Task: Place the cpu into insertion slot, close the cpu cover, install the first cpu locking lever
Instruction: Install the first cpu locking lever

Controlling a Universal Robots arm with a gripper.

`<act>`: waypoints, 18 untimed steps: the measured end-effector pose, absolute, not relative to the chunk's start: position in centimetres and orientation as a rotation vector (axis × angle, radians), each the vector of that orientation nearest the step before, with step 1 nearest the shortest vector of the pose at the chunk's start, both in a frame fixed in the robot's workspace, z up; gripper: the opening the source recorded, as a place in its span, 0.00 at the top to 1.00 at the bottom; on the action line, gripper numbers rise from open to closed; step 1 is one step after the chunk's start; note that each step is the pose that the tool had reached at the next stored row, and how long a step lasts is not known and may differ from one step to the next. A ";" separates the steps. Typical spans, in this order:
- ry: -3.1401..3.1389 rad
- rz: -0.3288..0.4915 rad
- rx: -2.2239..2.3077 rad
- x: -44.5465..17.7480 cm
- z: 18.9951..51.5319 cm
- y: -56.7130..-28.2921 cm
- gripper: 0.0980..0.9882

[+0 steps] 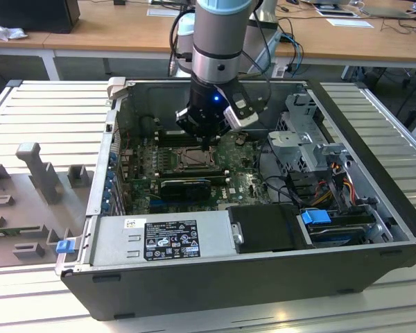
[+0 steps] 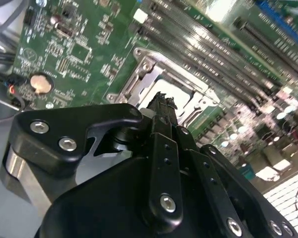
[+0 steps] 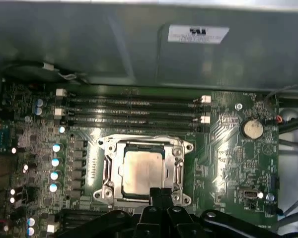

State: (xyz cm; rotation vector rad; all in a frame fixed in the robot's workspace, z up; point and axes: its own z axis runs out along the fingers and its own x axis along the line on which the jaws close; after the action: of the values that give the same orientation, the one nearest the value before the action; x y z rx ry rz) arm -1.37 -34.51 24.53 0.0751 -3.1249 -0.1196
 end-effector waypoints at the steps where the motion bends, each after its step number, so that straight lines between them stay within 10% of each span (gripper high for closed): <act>1: -3.125 -0.120 0.075 -1.4 24.5 -34.7 0.99; 18: -3.123 -0.184 0.079 -3.6 24.0 -37.8 0.99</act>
State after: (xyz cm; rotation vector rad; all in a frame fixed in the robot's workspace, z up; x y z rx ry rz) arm -3.57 -37.76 24.00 0.0787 -3.1227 -0.1841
